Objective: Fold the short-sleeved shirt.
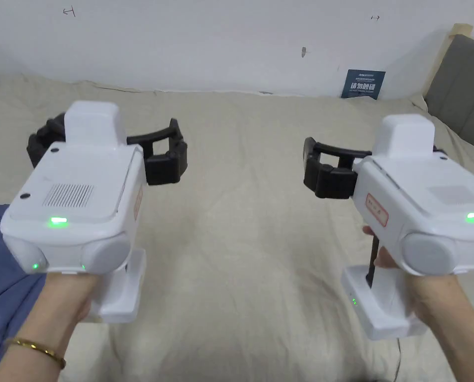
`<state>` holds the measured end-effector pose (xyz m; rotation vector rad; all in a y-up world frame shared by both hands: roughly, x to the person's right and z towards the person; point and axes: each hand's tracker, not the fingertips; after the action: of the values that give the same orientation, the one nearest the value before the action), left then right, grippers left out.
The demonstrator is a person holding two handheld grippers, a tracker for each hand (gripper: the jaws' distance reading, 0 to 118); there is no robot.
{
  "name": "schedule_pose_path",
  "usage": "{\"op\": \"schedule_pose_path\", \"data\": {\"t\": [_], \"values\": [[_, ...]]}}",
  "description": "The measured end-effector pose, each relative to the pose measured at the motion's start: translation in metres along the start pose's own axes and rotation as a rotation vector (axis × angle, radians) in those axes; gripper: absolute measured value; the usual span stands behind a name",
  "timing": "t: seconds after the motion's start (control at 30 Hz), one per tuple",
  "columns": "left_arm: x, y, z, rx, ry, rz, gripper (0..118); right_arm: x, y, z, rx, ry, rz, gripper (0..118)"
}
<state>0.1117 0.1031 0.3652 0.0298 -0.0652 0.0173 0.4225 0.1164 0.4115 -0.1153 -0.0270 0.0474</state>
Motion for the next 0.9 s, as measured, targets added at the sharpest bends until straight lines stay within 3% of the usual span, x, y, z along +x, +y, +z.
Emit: {"op": "schedule_pose_path", "data": {"t": [0.2,0.73,0.77,0.8,0.83,0.87,0.9], "values": [[0.005,-0.033,0.011,-0.073,0.019,-0.069,118,-0.014,-0.032,0.006,-0.049,-0.018,0.009,118],[0.007,-0.044,0.016,-0.104,-0.017,-0.037,117,-0.016,-0.045,0.006,-0.085,-0.037,-0.027,118],[0.007,-0.045,0.016,-0.101,-0.020,-0.039,113,-0.015,-0.045,0.006,-0.090,-0.029,-0.034,118],[0.008,-0.045,0.017,-0.097,-0.019,-0.044,95,-0.015,-0.045,0.006,-0.089,-0.024,-0.045,115],[0.009,-0.044,0.016,-0.097,-0.020,-0.051,77,-0.016,-0.045,0.007,-0.086,-0.024,-0.053,105],[0.009,-0.044,0.015,-0.100,-0.023,-0.055,57,-0.016,-0.044,0.007,-0.081,-0.028,-0.054,88],[0.010,-0.044,0.015,-0.103,-0.025,-0.055,29,-0.017,-0.044,0.006,-0.080,-0.030,-0.051,58]]}}
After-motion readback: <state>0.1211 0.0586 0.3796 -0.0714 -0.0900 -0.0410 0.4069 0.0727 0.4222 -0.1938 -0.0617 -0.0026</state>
